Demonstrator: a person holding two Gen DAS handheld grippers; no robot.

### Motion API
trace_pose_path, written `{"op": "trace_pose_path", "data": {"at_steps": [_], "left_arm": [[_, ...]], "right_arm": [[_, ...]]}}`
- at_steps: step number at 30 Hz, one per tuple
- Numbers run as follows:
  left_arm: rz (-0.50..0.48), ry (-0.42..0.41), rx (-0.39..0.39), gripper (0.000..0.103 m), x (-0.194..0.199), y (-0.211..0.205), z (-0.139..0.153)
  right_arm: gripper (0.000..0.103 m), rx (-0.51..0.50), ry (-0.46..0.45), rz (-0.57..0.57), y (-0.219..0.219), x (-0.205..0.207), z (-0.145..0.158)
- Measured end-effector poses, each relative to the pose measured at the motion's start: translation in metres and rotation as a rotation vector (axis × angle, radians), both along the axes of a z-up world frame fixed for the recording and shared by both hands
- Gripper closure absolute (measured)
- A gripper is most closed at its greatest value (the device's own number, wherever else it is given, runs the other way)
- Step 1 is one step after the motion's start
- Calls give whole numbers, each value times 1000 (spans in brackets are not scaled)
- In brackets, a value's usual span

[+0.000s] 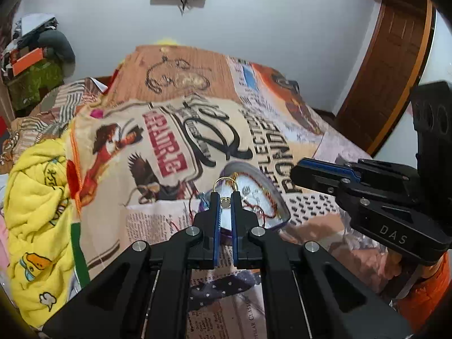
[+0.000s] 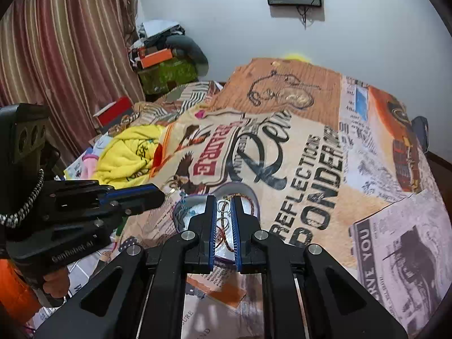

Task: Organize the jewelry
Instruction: 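Carry the gold ring with the left tool while the right tool carries the silver ring to the tin, then open the left tool inside the tin while the right tool releases its ring there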

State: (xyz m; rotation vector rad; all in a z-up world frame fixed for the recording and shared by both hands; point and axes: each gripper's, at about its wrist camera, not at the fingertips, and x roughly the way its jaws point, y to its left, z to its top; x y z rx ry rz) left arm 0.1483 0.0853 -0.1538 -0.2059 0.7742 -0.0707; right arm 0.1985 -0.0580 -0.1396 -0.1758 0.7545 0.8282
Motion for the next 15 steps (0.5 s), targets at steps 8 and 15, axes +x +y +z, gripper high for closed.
{"op": "trace_pose_path", "data": {"at_steps": [8, 15], "left_arm": [[-30, 32, 4, 98, 16, -9, -17], [-11, 34, 11, 98, 23, -7, -19]], "right_arm": [[94, -14, 88, 8, 3, 14, -25], [94, -12, 99, 3, 0, 16, -29]]}}
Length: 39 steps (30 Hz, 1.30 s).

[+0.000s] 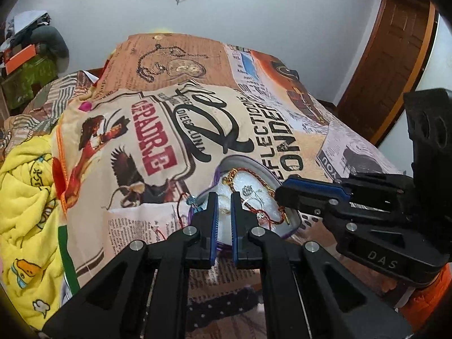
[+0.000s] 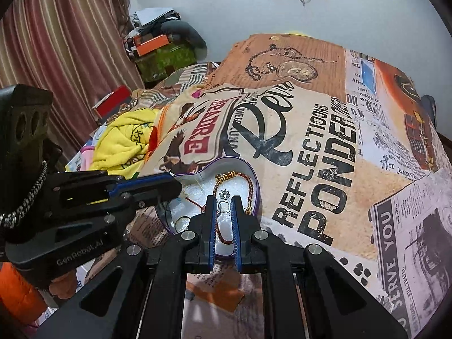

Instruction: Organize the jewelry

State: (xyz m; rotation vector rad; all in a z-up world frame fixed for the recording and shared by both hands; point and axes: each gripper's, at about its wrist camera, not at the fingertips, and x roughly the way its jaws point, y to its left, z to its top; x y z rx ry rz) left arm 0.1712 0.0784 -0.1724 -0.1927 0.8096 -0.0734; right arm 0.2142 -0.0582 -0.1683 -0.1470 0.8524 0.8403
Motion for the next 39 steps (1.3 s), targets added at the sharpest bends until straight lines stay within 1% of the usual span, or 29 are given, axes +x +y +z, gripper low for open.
{"op": "trace_pose_path", "data": {"at_steps": [3, 8, 9, 12, 13, 19, 23, 25, 28, 32, 37, 39], "left_arm": [[6, -6, 4, 97, -2, 2, 2], [28, -18, 40, 89, -10, 5, 7], [31, -20, 45, 86, -11, 6, 7], [57, -24, 72, 71, -18, 10, 9], [66, -27, 81, 69, -21, 11, 9], [100, -6, 80, 67, -30, 21, 5], [113, 6, 75, 67, -33, 24, 3], [116, 4, 74, 67, -35, 23, 4], [116, -6, 73, 67, -39, 22, 9], [113, -39, 82, 67, -46, 17, 26], [110, -125, 95, 67, -63, 8, 64], [107, -170, 97, 67, -73, 4, 83]], "right_arm": [[94, 2, 3, 0, 0, 0, -1], [94, -3, 2, 4, 2, -1, -3], [94, -5, 4, 6, 3, -1, -3], [94, -16, 1, 9, 6, -2, -5], [94, -21, -2, 11, 7, -2, -6], [94, -50, -3, 21, 11, -6, -8], [84, -66, 3, 18, 11, -9, -8], [83, -64, 0, 16, 9, -11, -5], [83, -56, -7, 9, 6, -13, 3], [83, -22, -42, -7, -3, -22, 25], [83, 38, -112, -37, -18, -39, 62], [83, 67, -157, -55, -27, -51, 82]]}}
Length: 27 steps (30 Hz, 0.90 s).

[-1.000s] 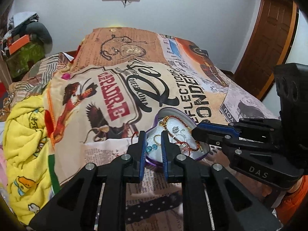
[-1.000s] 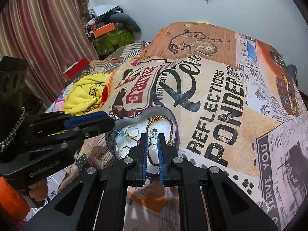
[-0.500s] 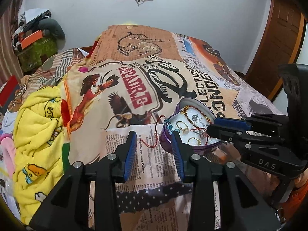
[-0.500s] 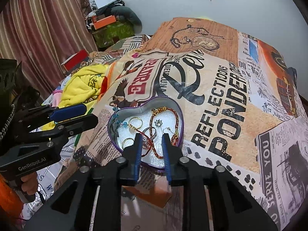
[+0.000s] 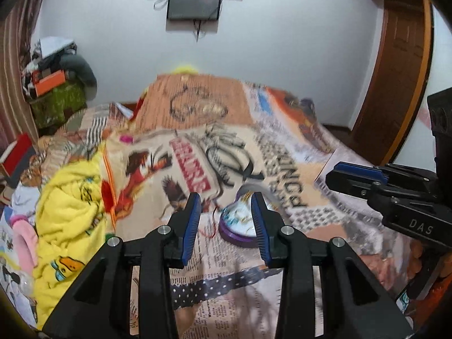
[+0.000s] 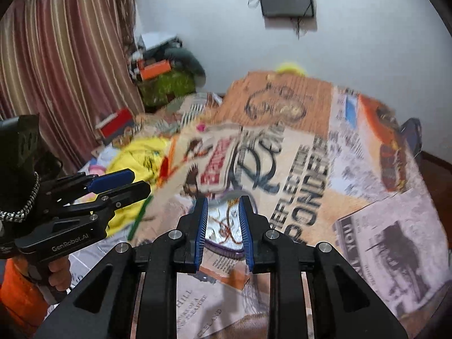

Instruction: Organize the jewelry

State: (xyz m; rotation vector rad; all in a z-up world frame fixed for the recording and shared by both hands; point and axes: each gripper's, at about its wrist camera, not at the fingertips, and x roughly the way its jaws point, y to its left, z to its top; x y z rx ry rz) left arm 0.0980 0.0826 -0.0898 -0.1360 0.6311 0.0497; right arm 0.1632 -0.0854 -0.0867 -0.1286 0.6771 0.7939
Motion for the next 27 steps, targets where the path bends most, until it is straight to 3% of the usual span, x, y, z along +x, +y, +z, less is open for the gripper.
{"op": "trace_pose_path", "data": {"at_steps": [6, 12, 15, 17, 20, 22, 26, 27], "left_arm": [[-13, -172, -3, 60, -41, -15, 60], [18, -364, 25, 59, -95, -30, 110], [27, -423, 53, 52, -116, -39, 121], [35, -447, 64, 43, -127, -42, 126], [52, -454, 59, 31, -136, -41, 129], [72, -464, 64, 13, -141, -40, 129], [81, -469, 65, 9, -145, -40, 128], [84, -467, 67, 7, -144, -40, 127]], "right_arm": [[83, 119, -143, -33, -27, -44, 59], [81, 208, -303, -70, -47, -98, 103], [61, 235, -359, -94, -51, -119, 113], [40, 248, -394, -126, -54, -130, 116], [25, 250, -429, -162, -55, -140, 118], [17, 249, -439, -184, -55, -141, 119], [0, 251, -444, -221, -53, -137, 118], [0, 253, -446, -228, -55, -140, 119]]}}
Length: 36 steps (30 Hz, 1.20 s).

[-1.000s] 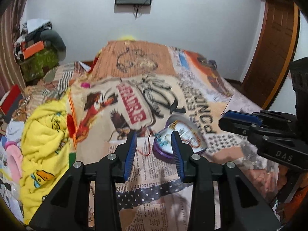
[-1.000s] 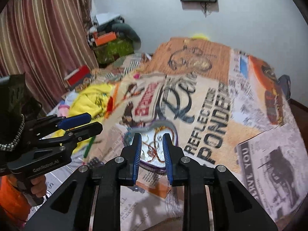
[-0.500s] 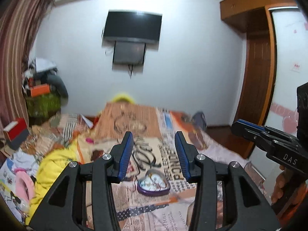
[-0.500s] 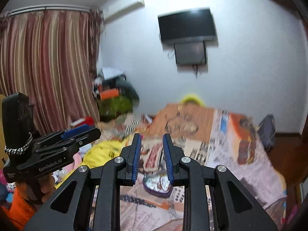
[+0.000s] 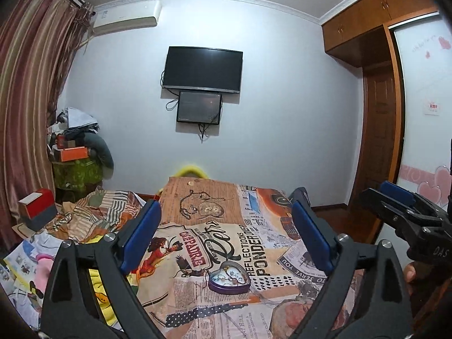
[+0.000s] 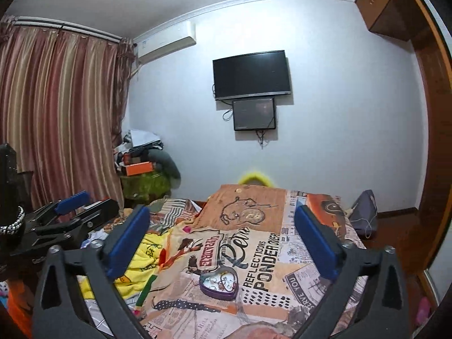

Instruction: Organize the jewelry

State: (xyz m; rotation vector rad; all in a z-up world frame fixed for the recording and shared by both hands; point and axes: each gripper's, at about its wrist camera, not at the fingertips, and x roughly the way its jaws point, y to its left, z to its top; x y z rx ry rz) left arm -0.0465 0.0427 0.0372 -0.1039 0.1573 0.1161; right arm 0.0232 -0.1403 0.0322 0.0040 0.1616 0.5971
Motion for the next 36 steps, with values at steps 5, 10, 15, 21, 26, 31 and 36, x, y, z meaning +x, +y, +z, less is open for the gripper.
{"op": "trace_pose_path", "data": {"at_steps": [5, 10, 15, 21, 26, 31, 36], "left_arm": [[17, 3, 19, 5, -2, -4, -2], [16, 10, 26, 5, -2, -7, -5], [16, 17, 31, 5, 0, -7, -8], [7, 28, 26, 5, 0, -4, -9], [6, 33, 28, 5, 1, -4, -10], [13, 35, 34, 0, 1, -4, -11], [3, 43, 40, 0, 3, -4, -13]], "right_arm": [[0, -5, 13, -4, 1, 1, -1], [0, -5, 24, 3, -5, -3, -6], [0, -8, 32, 5, -6, -3, -8], [0, -12, 44, 4, -7, -4, -11], [0, -15, 54, 4, -8, -4, -11], [0, -16, 57, 5, -9, -4, -10], [0, -26, 63, 2, -7, -4, -10]]}}
